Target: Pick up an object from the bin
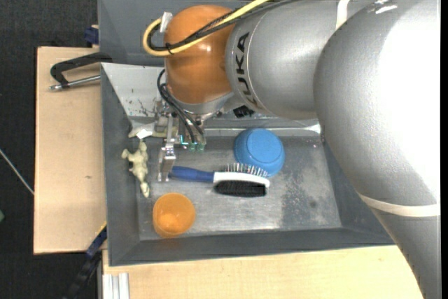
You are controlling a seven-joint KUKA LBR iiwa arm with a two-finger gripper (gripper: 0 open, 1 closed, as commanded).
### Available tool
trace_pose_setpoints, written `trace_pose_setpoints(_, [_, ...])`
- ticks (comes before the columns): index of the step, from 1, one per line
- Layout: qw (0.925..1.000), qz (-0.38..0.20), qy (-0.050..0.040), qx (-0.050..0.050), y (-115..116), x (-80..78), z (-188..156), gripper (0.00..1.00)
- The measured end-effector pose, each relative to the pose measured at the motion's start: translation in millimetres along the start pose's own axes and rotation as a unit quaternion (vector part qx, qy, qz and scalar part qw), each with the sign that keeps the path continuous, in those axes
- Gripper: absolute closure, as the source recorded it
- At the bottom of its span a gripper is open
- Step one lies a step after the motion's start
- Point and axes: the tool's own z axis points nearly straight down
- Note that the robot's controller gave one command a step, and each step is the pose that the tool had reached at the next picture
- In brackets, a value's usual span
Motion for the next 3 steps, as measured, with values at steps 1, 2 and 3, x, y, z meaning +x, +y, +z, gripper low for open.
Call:
trace_pose_setpoints(1, [0.9937, -0.112, -0.0061, -0.001, -2.3, 7.7, 60.8, 0.0])
trace_pose_setpoints(2, [0.9924, -0.122, -0.0092, -0.002, -55.1, 94.1, 60.2, 0.0])
trace_pose_setpoints(3, [0.9924, -0.122, -0.0132, -0.003, -53.6, 90.9, 59.5, 1.0])
